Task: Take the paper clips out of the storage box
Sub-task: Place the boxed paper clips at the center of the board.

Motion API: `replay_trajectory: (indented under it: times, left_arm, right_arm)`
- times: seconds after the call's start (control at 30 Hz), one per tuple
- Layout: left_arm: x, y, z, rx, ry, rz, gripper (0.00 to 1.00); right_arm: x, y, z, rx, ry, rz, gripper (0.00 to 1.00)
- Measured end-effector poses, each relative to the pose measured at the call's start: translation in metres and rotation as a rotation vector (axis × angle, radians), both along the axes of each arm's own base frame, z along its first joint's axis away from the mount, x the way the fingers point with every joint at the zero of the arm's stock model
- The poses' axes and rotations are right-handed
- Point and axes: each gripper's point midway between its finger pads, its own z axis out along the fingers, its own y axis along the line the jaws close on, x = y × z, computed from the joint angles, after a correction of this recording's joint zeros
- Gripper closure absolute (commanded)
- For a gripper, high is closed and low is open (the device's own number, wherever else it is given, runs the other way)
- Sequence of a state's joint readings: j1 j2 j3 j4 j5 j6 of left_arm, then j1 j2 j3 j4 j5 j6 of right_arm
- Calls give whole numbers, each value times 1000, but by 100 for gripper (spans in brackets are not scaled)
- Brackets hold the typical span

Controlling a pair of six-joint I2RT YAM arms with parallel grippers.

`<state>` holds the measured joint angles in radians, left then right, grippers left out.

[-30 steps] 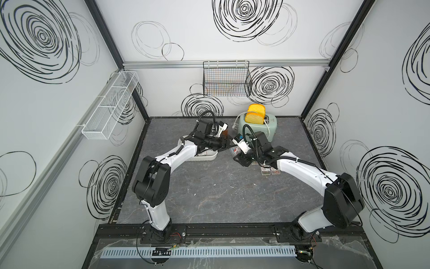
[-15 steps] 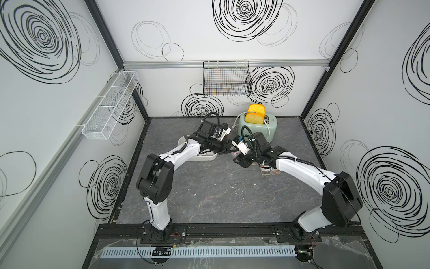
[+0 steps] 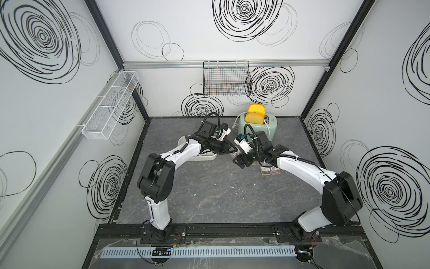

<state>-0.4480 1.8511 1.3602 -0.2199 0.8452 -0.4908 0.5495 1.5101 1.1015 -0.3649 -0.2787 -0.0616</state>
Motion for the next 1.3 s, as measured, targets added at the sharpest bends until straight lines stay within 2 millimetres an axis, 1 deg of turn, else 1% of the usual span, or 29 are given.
replay_trajectory:
  times: [0.1,0.17,0.23,0.3,0.4,0.53,0.6,0.7,0.83,0.93,1.03,1.1,1.3]
  left_arm:
    - [5,5,-3,-15,14,26,80]
    - [8,7,-2,-25,13,35,80]
    - [9,8,1,-36,5,31,80]
    - [9,7,2,-40,7,23,80]
    - [9,4,6,-44,-2,0,79]
    - [9,-4,12,-52,-18,-38,79]
    - [6,-10,13,-55,-23,-63,79]
    - [-3,-21,9,-51,-16,-103,79]
    - [-17,-36,1,-47,1,-149,79]
    - [-26,-43,-1,-46,10,-174,79]
    - [-30,-47,-1,-47,13,-185,79]
    - [-30,-47,-1,-47,13,-187,79]
    - [-29,-48,0,-51,7,-187,78]
  right_arm:
    - [9,-20,21,86,13,-63,8]
    - [11,-34,39,142,-9,-98,9]
    - [6,-39,52,176,-30,-103,10]
    - [-4,-37,57,199,-37,-84,11]
    - [-13,-32,47,189,-23,-61,11]
    - [-28,-23,20,121,-1,-37,8]
    - [-32,-20,12,93,-5,-28,7]
    - [-31,-14,11,72,-35,-18,7]
    - [-24,-15,14,52,-85,-35,6]
    - [-19,-15,16,43,-112,-42,8]
    - [-17,-16,13,31,-116,-45,12]
    - [-16,-17,10,23,-112,-48,17]
    - [-16,-16,8,19,-110,-42,44]
